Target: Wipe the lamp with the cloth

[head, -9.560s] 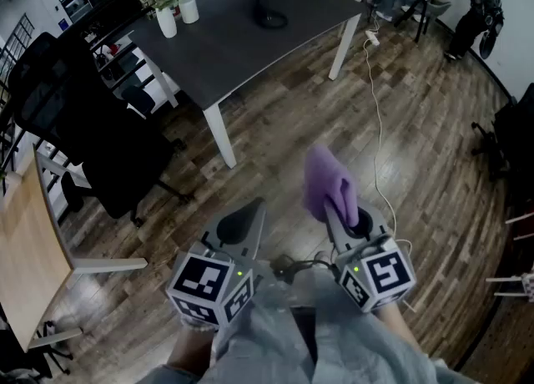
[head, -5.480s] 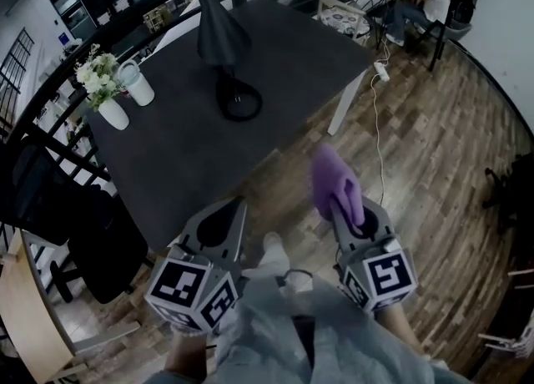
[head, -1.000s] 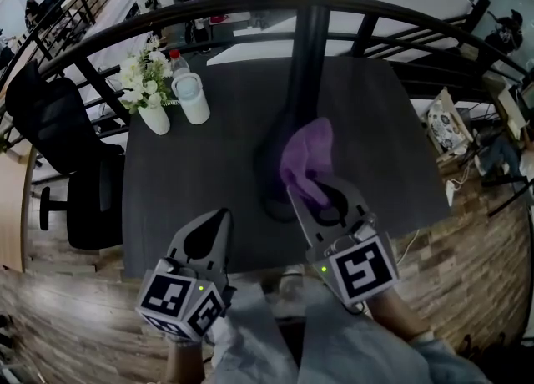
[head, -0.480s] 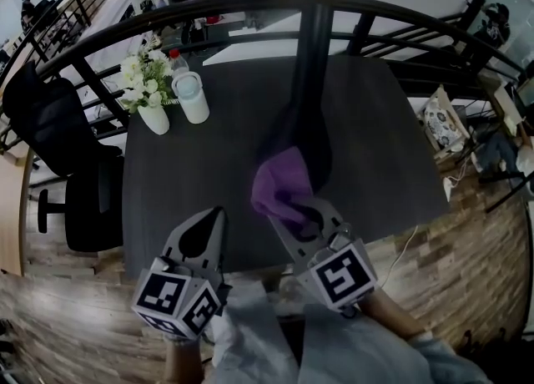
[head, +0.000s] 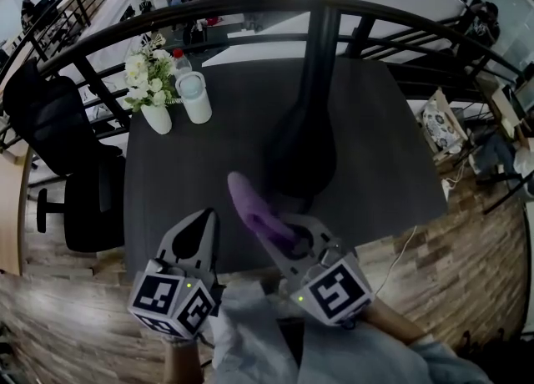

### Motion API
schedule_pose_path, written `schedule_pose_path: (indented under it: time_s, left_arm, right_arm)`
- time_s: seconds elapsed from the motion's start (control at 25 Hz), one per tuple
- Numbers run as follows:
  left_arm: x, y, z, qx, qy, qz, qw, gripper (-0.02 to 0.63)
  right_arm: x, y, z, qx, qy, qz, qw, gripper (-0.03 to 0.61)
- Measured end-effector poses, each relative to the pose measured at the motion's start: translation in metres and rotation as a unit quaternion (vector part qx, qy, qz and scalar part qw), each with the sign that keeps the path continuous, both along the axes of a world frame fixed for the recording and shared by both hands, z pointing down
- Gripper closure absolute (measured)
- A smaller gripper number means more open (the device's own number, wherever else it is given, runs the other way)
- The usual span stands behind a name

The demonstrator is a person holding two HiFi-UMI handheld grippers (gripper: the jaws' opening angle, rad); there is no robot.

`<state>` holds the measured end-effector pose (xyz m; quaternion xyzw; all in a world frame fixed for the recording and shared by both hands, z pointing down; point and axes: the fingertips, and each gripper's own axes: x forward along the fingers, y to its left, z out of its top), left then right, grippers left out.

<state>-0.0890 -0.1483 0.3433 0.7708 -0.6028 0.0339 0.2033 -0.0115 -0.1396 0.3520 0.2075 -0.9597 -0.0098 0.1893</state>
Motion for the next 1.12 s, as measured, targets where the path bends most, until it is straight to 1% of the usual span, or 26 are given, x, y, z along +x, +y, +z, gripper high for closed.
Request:
schedule_pose_path:
  time_s: [0.16,0.28,0.48,0.76,0.92,1.12]
  left_arm:
    - [-0.010,0.005,0.003,-0.002,0.002,-0.005,1.0000,0.601]
    - [-0.016,0.006,0.001,0.001,0.007,-0.008,0.9999,0.601]
    - [-0.021,0.010,0.003,0.000,0.004,-0.004,1.0000,0.601]
    - [-0.022,0.010,0.003,0.000,0.012,0.001,0.9999,0.602]
    - [-0.017,0.007,0.003,0.002,0.012,0.009,0.9999,0.601]
    - [-0.011,0.002,0.003,0.005,0.012,0.014,0.9998,0.601]
  right_arm:
    - [-0.008,-0.010,-0.004,0.001,0.020,0.024,0.999,0.528]
    - [-0.015,-0.028,-0.012,0.015,0.038,0.055,0.998,0.528]
    - [-0.020,-0.059,-0.024,0.040,0.051,0.093,0.994,0.528]
    - [-0.008,-0.090,-0.040,0.095,0.081,0.143,0.982,0.528]
    - [0.004,-0.101,-0.048,0.127,0.105,0.158,0.974,0.528]
    - [0.017,-0.110,-0.058,0.152,0.108,0.169,0.968,0.528]
